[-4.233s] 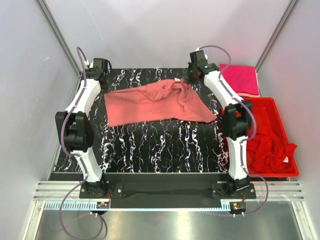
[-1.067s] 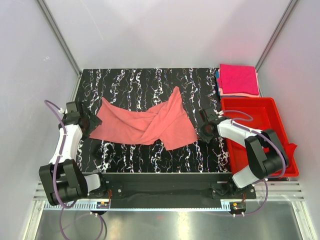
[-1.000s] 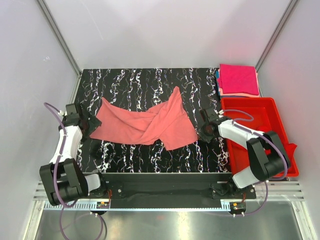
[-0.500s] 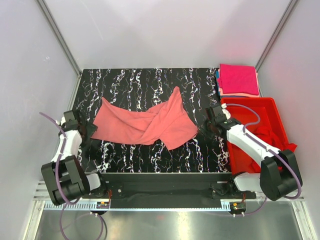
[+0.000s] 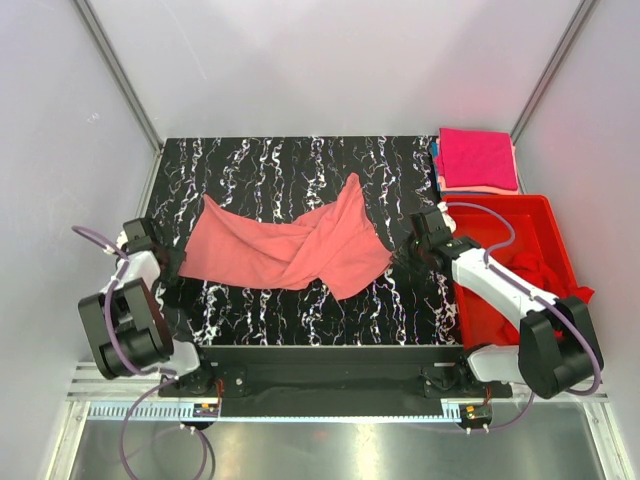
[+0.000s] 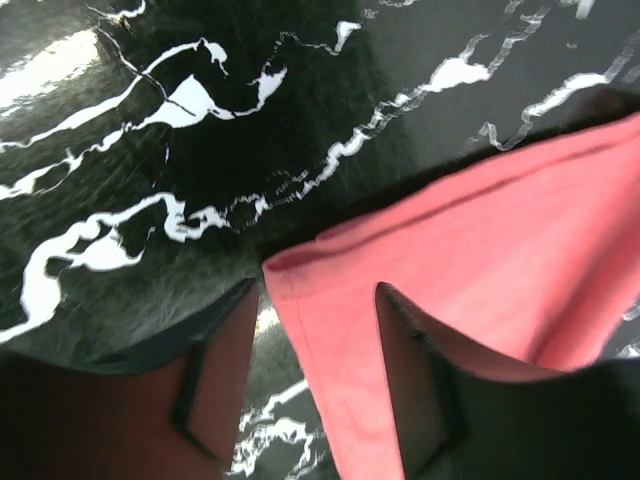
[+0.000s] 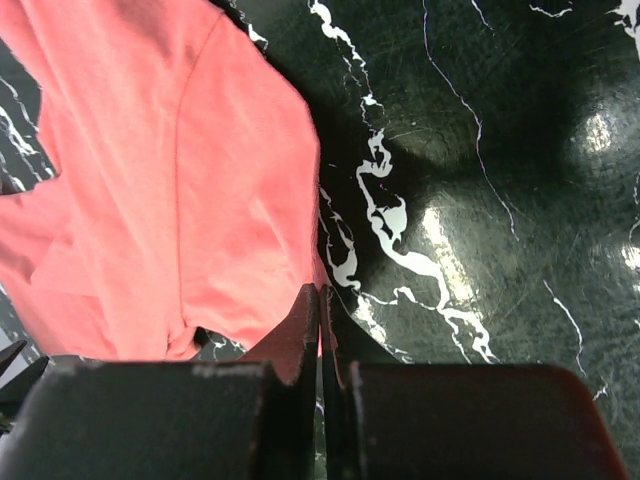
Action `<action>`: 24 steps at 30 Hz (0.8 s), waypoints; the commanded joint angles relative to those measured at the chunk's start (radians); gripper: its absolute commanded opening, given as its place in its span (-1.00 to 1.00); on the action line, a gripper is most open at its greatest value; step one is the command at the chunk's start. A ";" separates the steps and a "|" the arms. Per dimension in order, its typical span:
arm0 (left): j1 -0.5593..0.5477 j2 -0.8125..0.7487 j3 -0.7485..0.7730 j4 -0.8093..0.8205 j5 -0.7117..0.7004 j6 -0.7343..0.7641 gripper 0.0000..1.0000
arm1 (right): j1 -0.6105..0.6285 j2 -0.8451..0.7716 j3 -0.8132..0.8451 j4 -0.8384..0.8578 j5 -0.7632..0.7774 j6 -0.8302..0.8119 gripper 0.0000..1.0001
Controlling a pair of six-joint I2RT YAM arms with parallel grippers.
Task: Fold and stack the t-shirts
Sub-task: Flatten the tshirt out
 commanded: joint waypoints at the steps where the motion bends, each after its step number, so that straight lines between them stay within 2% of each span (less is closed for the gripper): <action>1: 0.004 0.053 0.013 0.060 -0.014 -0.019 -0.06 | 0.008 0.028 -0.009 0.045 -0.021 -0.033 -1.00; 4: 0.002 0.086 0.025 0.015 -0.044 -0.011 -0.09 | 0.008 0.037 -0.013 0.056 -0.021 -0.034 -1.00; 5: 0.004 0.080 0.017 0.018 -0.048 -0.009 0.07 | 0.008 0.039 -0.011 0.059 -0.021 -0.033 -1.00; 7: 0.004 0.073 0.008 0.030 -0.055 -0.009 0.12 | 0.008 0.043 -0.006 0.060 -0.021 -0.031 -1.00; 11: 0.002 0.080 -0.006 0.072 -0.040 -0.017 0.10 | 0.010 0.055 0.004 0.059 -0.022 -0.025 -1.00; 16: -0.010 0.113 -0.015 0.078 -0.020 -0.016 -0.08 | 0.010 0.058 0.004 0.048 -0.013 -0.022 -1.00; 24: -0.044 0.014 -0.067 0.089 -0.074 -0.042 -0.03 | 0.008 0.063 -0.002 0.043 -0.002 -0.017 -1.00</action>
